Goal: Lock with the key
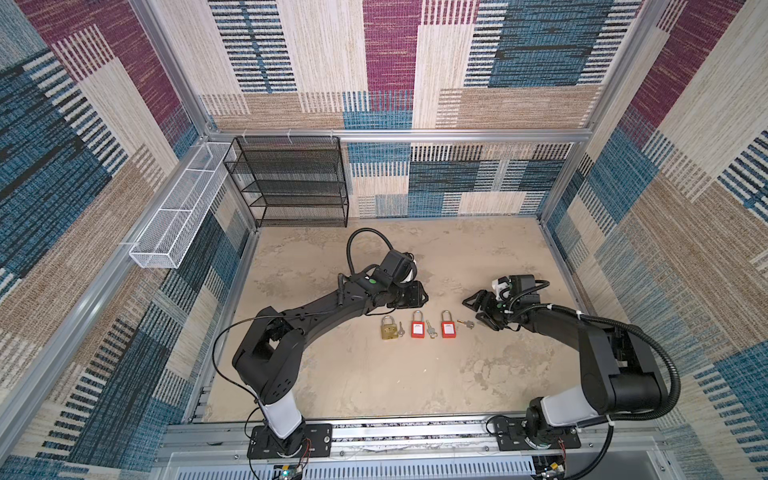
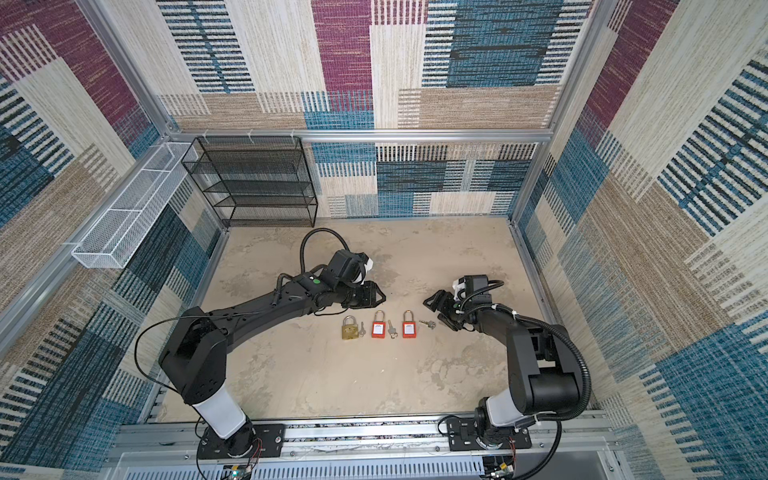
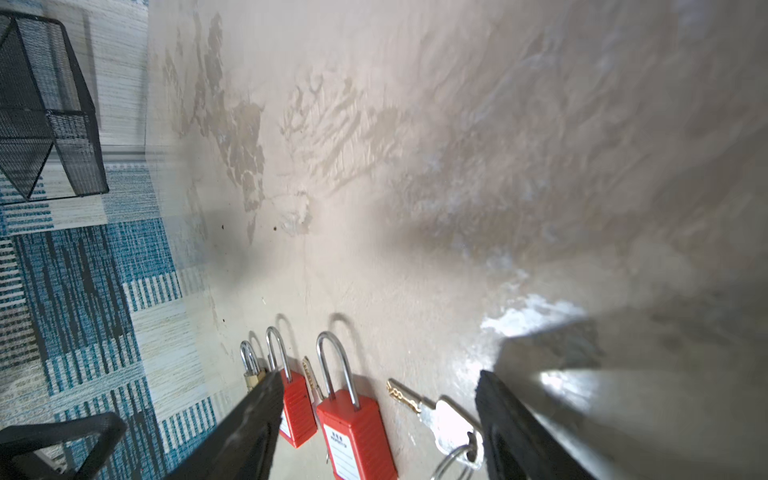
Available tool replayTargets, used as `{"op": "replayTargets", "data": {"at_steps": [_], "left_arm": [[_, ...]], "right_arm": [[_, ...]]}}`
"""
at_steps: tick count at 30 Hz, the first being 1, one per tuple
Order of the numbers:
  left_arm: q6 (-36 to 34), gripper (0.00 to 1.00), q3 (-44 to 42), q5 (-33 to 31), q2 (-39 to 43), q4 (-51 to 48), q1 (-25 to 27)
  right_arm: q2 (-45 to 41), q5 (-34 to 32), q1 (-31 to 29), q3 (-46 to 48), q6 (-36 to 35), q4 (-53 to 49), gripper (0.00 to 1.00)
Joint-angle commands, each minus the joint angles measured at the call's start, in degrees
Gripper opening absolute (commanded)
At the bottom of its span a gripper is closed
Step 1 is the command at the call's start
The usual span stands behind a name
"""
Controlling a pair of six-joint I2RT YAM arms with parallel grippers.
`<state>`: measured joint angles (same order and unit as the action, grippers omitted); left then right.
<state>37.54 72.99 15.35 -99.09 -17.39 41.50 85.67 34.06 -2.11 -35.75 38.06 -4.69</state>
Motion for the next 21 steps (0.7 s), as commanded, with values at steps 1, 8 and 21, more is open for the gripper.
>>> {"op": "replayTargets", "data": {"at_steps": [1, 8, 21], "left_arm": [[-0.01, 0.41, -0.45, -0.39, 1.04, 0.25, -0.01], [0.22, 0.41, -0.72, -0.09, 0.41, 1.16, -0.08], [0.61, 0.41, -1.52, 1.20, -0.62, 3.46, -0.08]], "right_arm": [[-0.60, 2.60, 0.00, 1.62, -0.97, 2.45, 0.75], [-2.03, 7.24, -0.26, 6.38, -0.42, 3.55, 0.74], [-7.65, 4.79, -0.52, 4.49, -5.36, -4.74, 0.76]]}}
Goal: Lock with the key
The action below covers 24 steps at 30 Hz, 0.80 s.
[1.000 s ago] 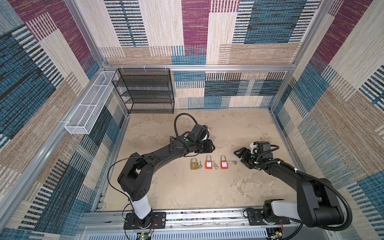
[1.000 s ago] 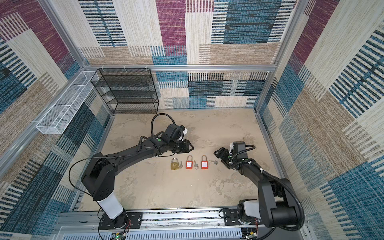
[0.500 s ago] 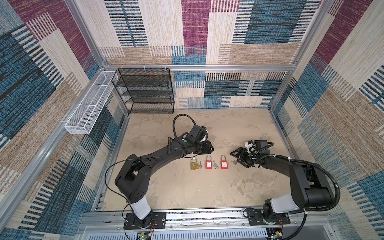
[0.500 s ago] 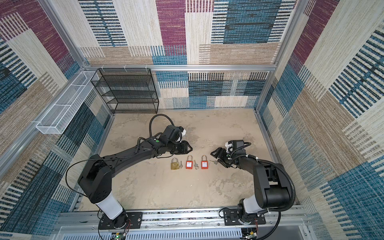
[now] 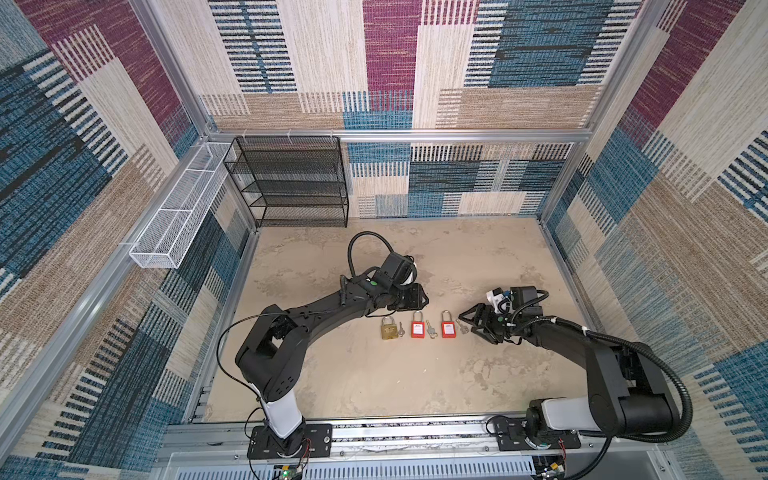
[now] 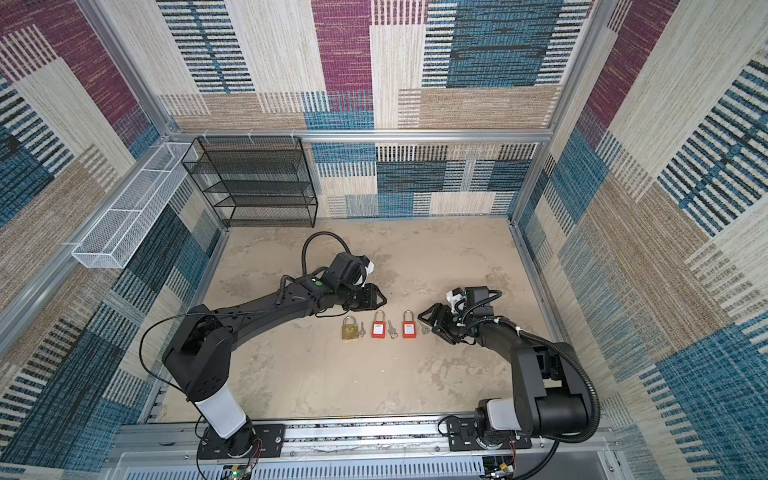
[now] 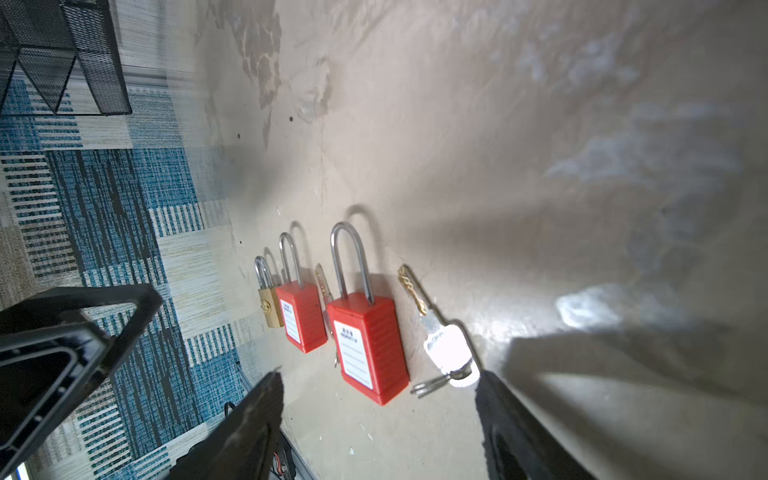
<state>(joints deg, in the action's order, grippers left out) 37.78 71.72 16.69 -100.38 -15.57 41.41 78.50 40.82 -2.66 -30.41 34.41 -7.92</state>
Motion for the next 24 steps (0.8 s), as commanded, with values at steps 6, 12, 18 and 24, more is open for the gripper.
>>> {"op": "replayTargets", "data": {"at_steps": [6, 12, 18, 24], "left_arm": [[0.45, 0.42, -0.93, -0.25, 0.99, 2.17, -0.01], [0.42, 0.43, -0.77, -0.34, 1.02, 2.22, -0.01], [0.38, 0.43, -0.71, -0.33, 1.04, 2.24, -0.01], [-0.35, 0.44, -3.15, -2.27, 4.25, 3.23, -0.40]], "right_arm": [[4.90, 1.63, 0.02, -2.38, -2.54, -0.05, 0.75], [5.46, 5.79, -0.73, 1.02, -2.07, 1.74, 0.74], [4.99, 7.43, -1.64, 0.45, -3.04, 0.89, 0.73], [-3.11, -1.69, -1.56, -2.73, -2.70, -3.16, 0.75]]}}
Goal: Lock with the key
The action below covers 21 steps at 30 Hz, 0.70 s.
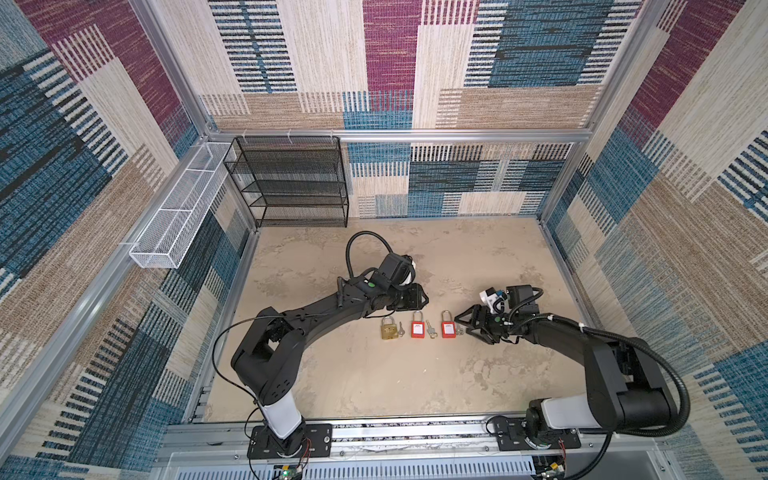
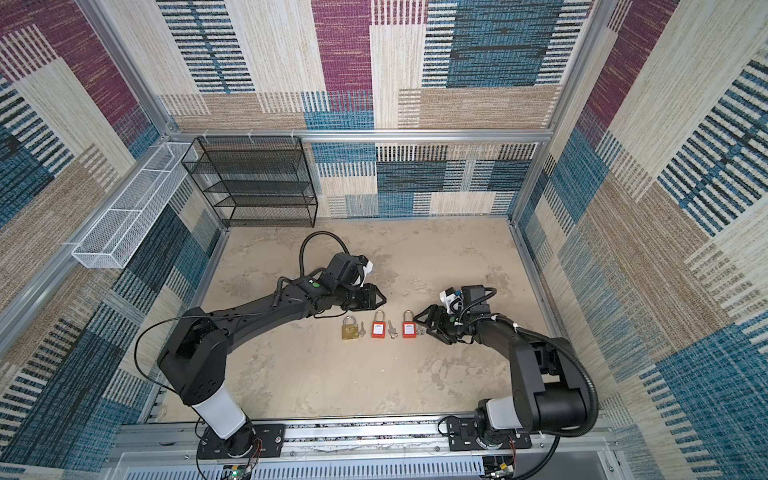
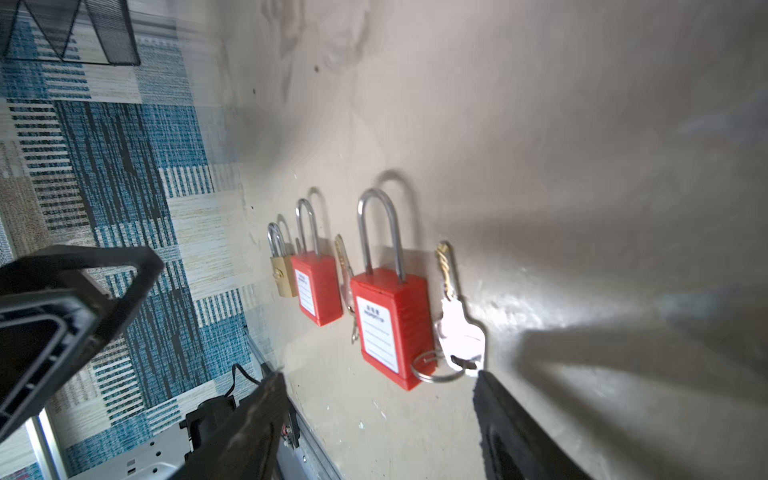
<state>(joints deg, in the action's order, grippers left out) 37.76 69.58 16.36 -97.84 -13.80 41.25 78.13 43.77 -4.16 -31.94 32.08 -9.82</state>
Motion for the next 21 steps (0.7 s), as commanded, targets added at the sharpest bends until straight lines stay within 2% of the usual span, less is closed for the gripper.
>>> {"op": "replayTargets", "data": {"at_steps": [1, 2, 3, 4, 5, 6, 10, 11, 13, 15, 17, 19, 21], "left_arm": [[-0.90, 0.45, -2.36, -2.92, 3.19, 2.97, -0.38], [-1.47, 0.49, -4.07, -4.39, 4.97, 5.44, -0.41], [-2.11, 0.60, -5.60, -5.91, 6.80, 7.57, -0.44], [-2.71, 0.96, -7.37, -7.79, 8.84, 10.00, -0.47], [-3.38, 1.00, -8.98, -9.97, 11.03, 12.07, -0.52], [-4.27, 1.00, -10.13, -11.81, 12.69, 13.03, -0.48], [-8.87, 1.00, -17.18, -23.34, 21.46, 17.19, -0.90], [-9.88, 0.99, -19.51, -27.27, 24.11, 18.22, -1.29], [-12.83, 0.99, -23.22, -32.49, 29.86, 17.79, -3.19], [-18.83, 0.99, -26.41, -36.83, 36.24, 16.49, -5.62], [-29.18, 1.00, -31.66, -43.16, 43.30, 18.90, -6.82], [-32.75, 1.00, -37.49, -51.71, 49.43, 23.30, -8.32], [-33.58, 1.00, -43.10, -53.48, 54.05, 28.43, -12.74]], "right_arm": [[-4.08, -4.76, 0.07, -1.93, -0.55, -1.37, 0.76], [-5.29, -4.83, 0.03, -3.01, -1.12, -1.78, 0.77], [-6.15, -4.85, 0.06, -4.09, -1.81, -2.28, 0.87], [-7.08, -5.38, 0.10, -5.68, -2.73, -3.12, 0.99], [-7.90, -6.33, 0.05, -7.12, -3.49, -4.11, 0.99], [-8.73, -7.76, 0.03, -8.38, -3.91, -4.99, 0.99], [-16.63, -21.91, 0.03, -9.33, -1.42, -3.20, 0.99], [-19.24, -26.02, 0.03, -7.98, -0.89, -1.23, 0.99], [-24.73, -30.11, 0.03, -3.98, -1.55, 4.58, 0.99], [-29.80, -34.41, 0.03, 0.77, -2.01, 10.42, 0.99], [-35.39, -46.16, 0.05, 5.05, 0.04, 13.21, 0.99], [-41.54, -56.99, 0.04, 10.20, 2.51, 17.69, 0.99], [-45.91, -62.98, 0.07, 16.27, 0.04, 26.65, 0.99]]}}
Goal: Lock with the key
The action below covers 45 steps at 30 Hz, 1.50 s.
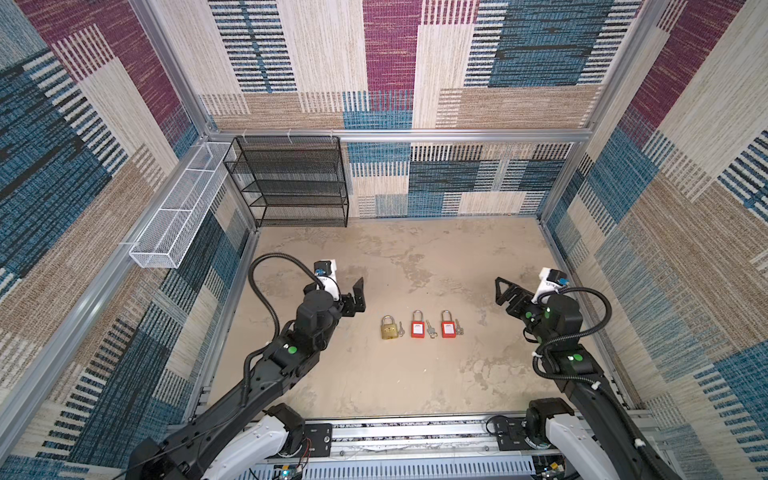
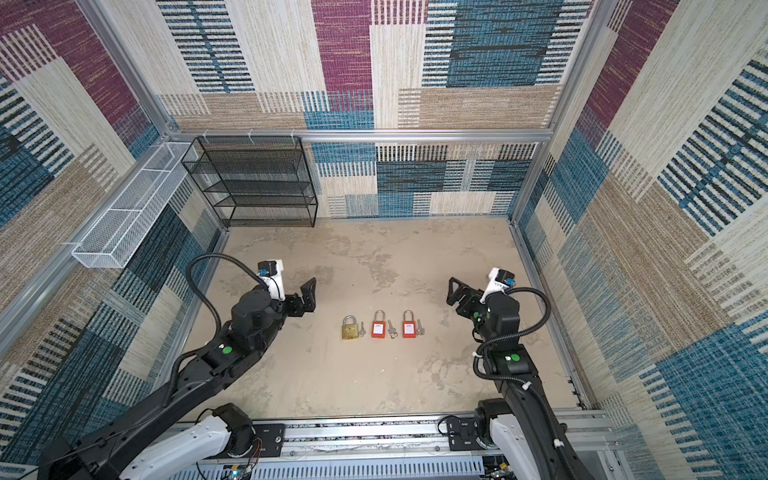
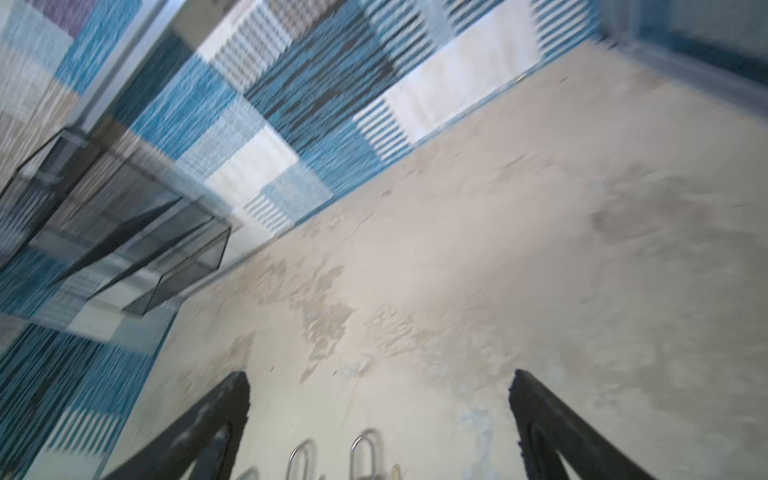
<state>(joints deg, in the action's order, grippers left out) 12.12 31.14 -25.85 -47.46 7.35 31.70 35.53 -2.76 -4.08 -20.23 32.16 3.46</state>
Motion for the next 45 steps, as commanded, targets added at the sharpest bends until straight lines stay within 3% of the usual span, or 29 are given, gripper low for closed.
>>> {"op": "replayTargets", "data": {"at_steps": [1, 6, 13, 18, 19, 23, 25, 27, 30, 33, 37, 40, 42, 45], "left_arm": [[-8.01, 1.00, -6.86, -9.95, 5.56, 8.60, -5.87], [-13.26, 1.00, -14.66, -3.81, 3.62, 19.88, -14.40], [-15.40, 1.00, -17.50, -0.34, -15.25, 36.36, -21.54], [-11.88, 1.00, -21.00, 5.23, -24.24, 49.60, -25.20], [-12.39, 1.00, -20.62, 4.32, -26.28, 51.61, -25.37], [-11.00, 1.00, -20.56, 3.15, -34.04, 58.96, -27.10], [-11.38, 0.99, -21.48, 6.90, -37.61, 65.05, -28.36], [-11.85, 0.99, -21.23, 11.36, -38.26, 63.43, -28.89], [-13.04, 1.00, -20.73, 12.43, -43.04, 69.26, -29.06], [-11.62, 1.00, -18.33, 12.18, -39.52, 59.61, -29.50], [-14.63, 1.00, -12.86, 19.37, -39.84, 50.35, -29.51], [-15.02, 1.00, -12.52, 19.87, -39.98, 49.35, -29.48], [-14.72, 1.00, -12.93, 19.59, -39.78, 49.75, -29.49], [-13.44, 1.00, -11.00, 16.87, -40.07, 47.06, -29.75]], "right_arm": [[-3.95, -18.51, -0.05, 7.02, -1.99, 17.40, 0.99], [4.35, -23.30, -0.05, 9.93, -9.66, 24.65, 0.99], [22.50, -26.18, -0.05, 13.54, -15.62, 47.12, 0.99], [37.72, -23.15, -0.05, 12.08, -22.43, 59.70, 0.99], [38.31, -21.94, -0.05, 9.94, -23.61, 56.76, 0.99], [41.94, -20.60, 0.08, 10.79, -28.67, 65.43, 0.99], [44.07, -16.88, 0.03, 11.53, -31.24, 69.27, 0.99], [47.70, -15.29, 0.15, 11.00, -31.71, 72.30, 0.99], [50.04, -11.54, 0.20, 6.69, -33.01, 66.30, 0.99], [49.33, -10.92, 0.65, 7.91, -32.41, 67.54, 0.99], [49.12, -8.90, 0.78, 10.30, -33.15, 71.76, 0.99], [54.05, -6.15, 0.83, 13.57, -34.87, 83.39, 0.99], [51.81, -6.33, 0.88, 10.81, -33.82, 73.95, 0.99], [52.31, -5.89, 1.57, 9.60, -33.26, 72.59, 0.99]]}}
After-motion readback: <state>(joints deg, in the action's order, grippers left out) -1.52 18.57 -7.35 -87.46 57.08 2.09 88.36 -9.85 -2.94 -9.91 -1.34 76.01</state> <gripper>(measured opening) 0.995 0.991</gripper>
